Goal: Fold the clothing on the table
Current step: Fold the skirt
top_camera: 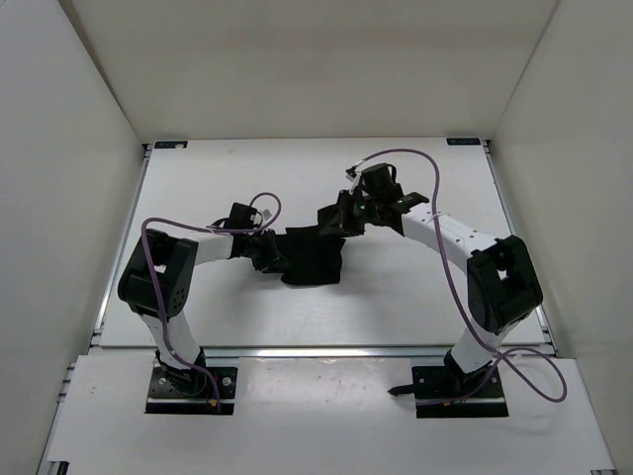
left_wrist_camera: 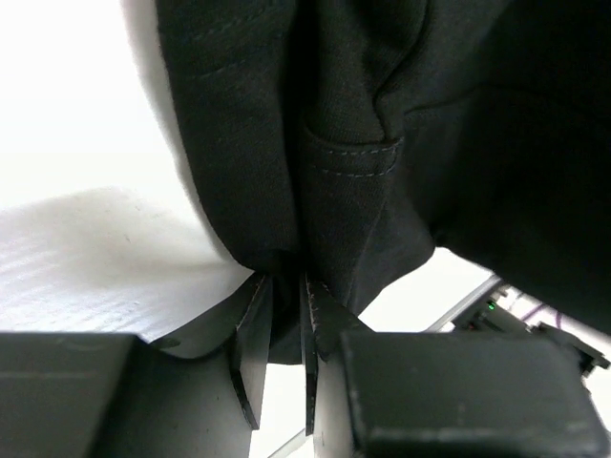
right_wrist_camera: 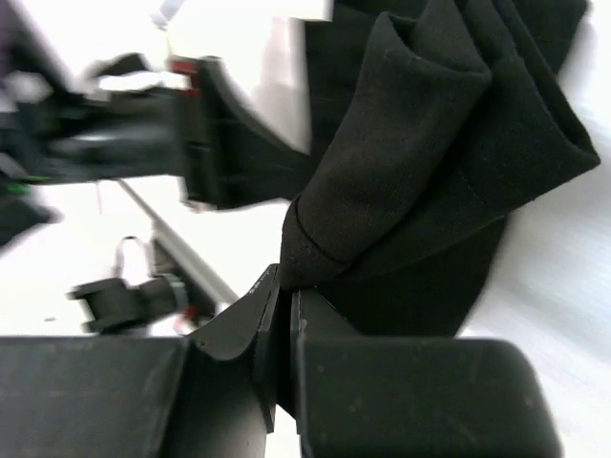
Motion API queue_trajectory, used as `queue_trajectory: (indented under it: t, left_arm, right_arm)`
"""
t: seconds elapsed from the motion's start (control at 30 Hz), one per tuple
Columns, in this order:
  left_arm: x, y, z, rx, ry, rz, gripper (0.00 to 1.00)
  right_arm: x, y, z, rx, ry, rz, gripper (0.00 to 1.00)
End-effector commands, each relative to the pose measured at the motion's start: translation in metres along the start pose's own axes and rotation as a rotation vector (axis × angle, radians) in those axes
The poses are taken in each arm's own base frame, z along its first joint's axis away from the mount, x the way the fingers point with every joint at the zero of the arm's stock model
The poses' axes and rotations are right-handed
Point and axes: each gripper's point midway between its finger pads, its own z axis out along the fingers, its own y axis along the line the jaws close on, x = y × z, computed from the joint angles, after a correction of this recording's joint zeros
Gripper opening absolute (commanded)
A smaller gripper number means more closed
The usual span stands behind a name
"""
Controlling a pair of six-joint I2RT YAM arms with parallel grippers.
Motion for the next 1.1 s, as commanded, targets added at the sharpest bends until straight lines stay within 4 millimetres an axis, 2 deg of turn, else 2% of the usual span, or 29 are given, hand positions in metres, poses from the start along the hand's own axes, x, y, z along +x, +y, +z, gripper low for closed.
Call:
queue_trajectory:
  t: [0.0,0.1,0.13,0.17,0.27,0.33,0.43,0.47,0.57,0.6,0.67,0.7,0.8,0.87,0.9,0.93,0.97,1.03,1.07]
  left_arm:
    - [0.012,0.009,0.001,-0.009,0.01,-0.018,0.29]
    - [0.014,0.007,-0.002,0.015,0.012,-0.025,0.3]
    - [0.011,0.01,-0.003,0.009,0.003,-0.029,0.31]
    - [0.012,0.008,-0.004,0.013,0.006,-0.025,0.31]
    - [0.011,0.011,-0.006,0.016,0.013,-0.024,0.32]
    - [0.014,0.013,-0.006,0.016,0.026,-0.022,0.32]
    - [0.009,0.013,-0.009,0.028,0.014,-0.026,0.32]
    - [0.012,0.011,-0.007,0.031,0.023,-0.025,0.32]
    - [0.009,0.007,-0.01,0.053,0.019,-0.013,0.34]
    - [0.01,0.005,-0.011,0.06,0.023,-0.016,0.35]
    - [0.003,0.001,-0.022,0.093,-0.003,-0.038,0.37]
    - [-0.001,-0.003,-0.027,0.115,-0.016,-0.042,0.38]
    - [-0.015,-0.007,-0.051,0.176,-0.074,-0.09,0.44]
    - [-0.021,-0.011,-0.062,0.209,-0.091,-0.117,0.45]
    - [-0.026,-0.014,-0.069,0.228,-0.114,-0.114,0.44]
    - [-0.029,-0.019,-0.075,0.248,-0.134,-0.108,0.49]
    - [-0.03,-0.018,-0.08,0.261,-0.143,-0.137,0.98]
    - [-0.039,-0.032,-0.096,0.315,-0.21,-0.113,0.99]
    - [-0.04,-0.029,-0.099,0.32,-0.225,-0.141,0.99]
  right_arm:
    - [-0.022,0.05,0.012,-0.169,-0.077,0.041,0.0]
    - [-0.015,0.051,0.036,-0.182,-0.033,0.048,0.0]
    - [-0.02,0.054,0.038,-0.183,-0.039,0.044,0.0]
    - [-0.011,0.047,0.047,-0.167,-0.009,0.058,0.0]
    - [-0.006,0.055,0.065,-0.174,0.022,0.019,0.0]
    - [0.0,0.054,0.077,-0.165,0.049,0.011,0.01]
    - [0.008,0.05,0.092,-0.151,0.082,0.011,0.0]
    - [0.019,0.048,0.1,-0.134,0.108,0.006,0.0]
    - [0.025,0.043,0.107,-0.11,0.137,-0.006,0.0]
    - [0.033,0.04,0.113,-0.102,0.158,0.003,0.0]
    - [0.035,0.034,0.117,-0.099,0.168,-0.009,0.0]
    - [0.036,0.037,0.116,-0.107,0.169,-0.018,0.0]
    - [0.037,0.039,0.117,-0.103,0.174,-0.056,0.05]
    - [0.039,0.041,0.117,-0.094,0.176,-0.092,0.16]
    - [0.039,0.041,0.118,-0.085,0.182,-0.105,0.24]
    - [0.042,0.041,0.116,-0.069,0.191,-0.11,0.27]
    - [0.041,0.044,0.118,-0.066,0.186,-0.138,0.28]
    - [0.044,0.047,0.116,-0.045,0.193,-0.175,0.32]
    - [0.044,0.051,0.114,-0.051,0.185,-0.212,0.32]
